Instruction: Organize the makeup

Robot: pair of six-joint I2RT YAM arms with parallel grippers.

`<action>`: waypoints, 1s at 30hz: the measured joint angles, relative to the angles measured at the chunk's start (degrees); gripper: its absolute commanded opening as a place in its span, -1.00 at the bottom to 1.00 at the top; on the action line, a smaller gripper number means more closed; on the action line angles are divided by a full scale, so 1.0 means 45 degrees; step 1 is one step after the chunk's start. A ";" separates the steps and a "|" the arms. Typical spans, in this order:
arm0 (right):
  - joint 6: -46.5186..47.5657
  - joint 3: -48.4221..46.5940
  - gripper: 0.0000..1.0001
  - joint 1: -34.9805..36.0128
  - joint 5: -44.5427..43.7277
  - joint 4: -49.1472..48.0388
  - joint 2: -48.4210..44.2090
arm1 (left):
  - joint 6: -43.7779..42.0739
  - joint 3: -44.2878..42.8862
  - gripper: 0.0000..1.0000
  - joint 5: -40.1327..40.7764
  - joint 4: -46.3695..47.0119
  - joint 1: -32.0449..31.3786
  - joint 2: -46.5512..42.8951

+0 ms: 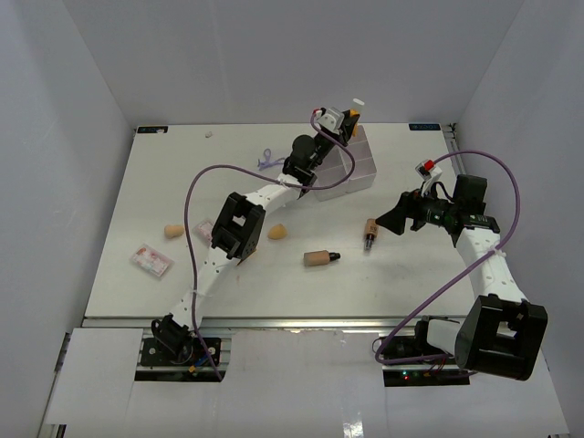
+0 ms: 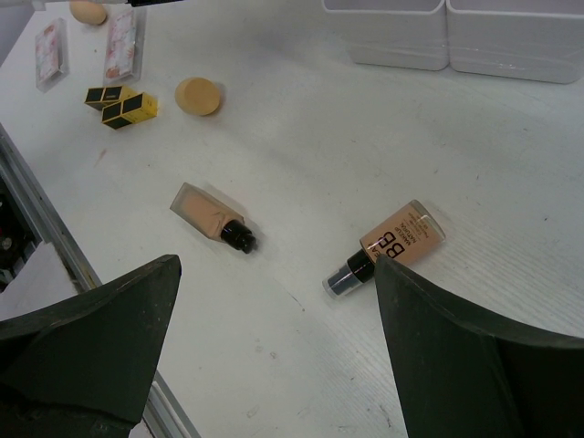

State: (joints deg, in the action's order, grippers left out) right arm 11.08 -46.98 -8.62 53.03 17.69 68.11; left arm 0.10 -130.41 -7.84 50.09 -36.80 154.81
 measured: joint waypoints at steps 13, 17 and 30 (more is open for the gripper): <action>-0.0031 0.0000 0.87 0.0000 0.0023 -0.0019 0.0173 | -0.0386 -0.0357 -0.24 0.0951 0.0314 -0.0028 0.1015; -0.0036 0.0000 0.87 0.0000 0.0032 -0.0019 0.0201 | -0.0395 -0.0368 -0.16 0.1053 0.0381 -0.0025 0.1033; -0.0031 0.0000 0.87 0.0000 0.0080 -0.0019 0.0211 | -0.0501 -0.0368 -0.10 0.1325 0.0596 -0.0029 0.1037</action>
State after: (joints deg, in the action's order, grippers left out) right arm 10.94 -46.98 -8.62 53.39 17.61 69.06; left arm -2.15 -132.07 -1.87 52.77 -36.93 159.48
